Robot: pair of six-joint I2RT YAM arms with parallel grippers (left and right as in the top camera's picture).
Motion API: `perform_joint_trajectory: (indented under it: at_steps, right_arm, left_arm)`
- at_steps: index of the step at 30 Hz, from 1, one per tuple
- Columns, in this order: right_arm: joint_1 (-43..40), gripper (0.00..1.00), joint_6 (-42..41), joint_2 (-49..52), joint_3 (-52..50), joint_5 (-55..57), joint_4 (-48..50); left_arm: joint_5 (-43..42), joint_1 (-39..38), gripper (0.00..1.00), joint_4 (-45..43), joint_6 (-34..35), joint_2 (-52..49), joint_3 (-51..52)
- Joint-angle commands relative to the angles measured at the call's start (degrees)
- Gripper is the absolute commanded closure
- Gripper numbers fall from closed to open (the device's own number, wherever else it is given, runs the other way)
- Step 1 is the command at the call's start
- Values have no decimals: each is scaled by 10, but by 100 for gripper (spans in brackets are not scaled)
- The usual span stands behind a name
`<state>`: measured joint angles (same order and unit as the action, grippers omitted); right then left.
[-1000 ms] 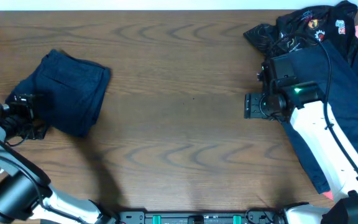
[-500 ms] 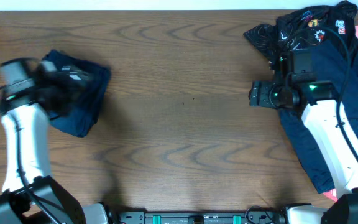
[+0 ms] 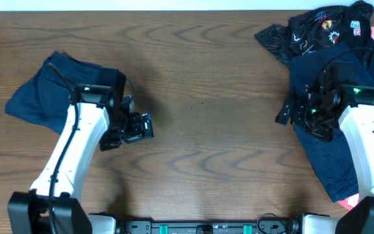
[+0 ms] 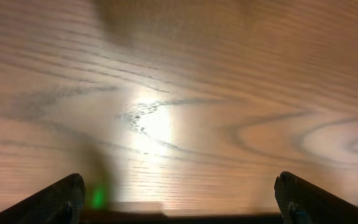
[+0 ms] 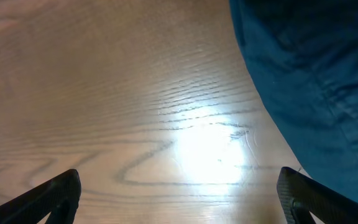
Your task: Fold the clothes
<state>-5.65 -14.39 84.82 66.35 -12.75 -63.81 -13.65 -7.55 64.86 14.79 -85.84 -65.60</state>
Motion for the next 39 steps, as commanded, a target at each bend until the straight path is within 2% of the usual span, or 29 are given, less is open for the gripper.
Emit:
perform_joint_trajectory:
  at_steps: [1,6,13,18,22,39]
  right_arm:
    - [-2,1,3,-47,-21,18,15]
    - [1,1,-13,-198,-112,29,112]
    - [5,1,-32,-458,-252,104,224]
    - [5,1,-34,-556,-278,102,221]
    - [5,1,-34,-581,-278,102,204]
    - [6,1,-27,-584,-280,126,99]
  left_arm:
    - [65,-19,2,-20,5,73,32]
    - [96,-44,2,-92,18,242,105]
    - [144,-65,2,-183,18,491,181]
    - [143,-65,2,-189,18,583,181]
    - [143,-65,2,-184,18,614,181]
    - [143,-65,2,-182,18,614,181]
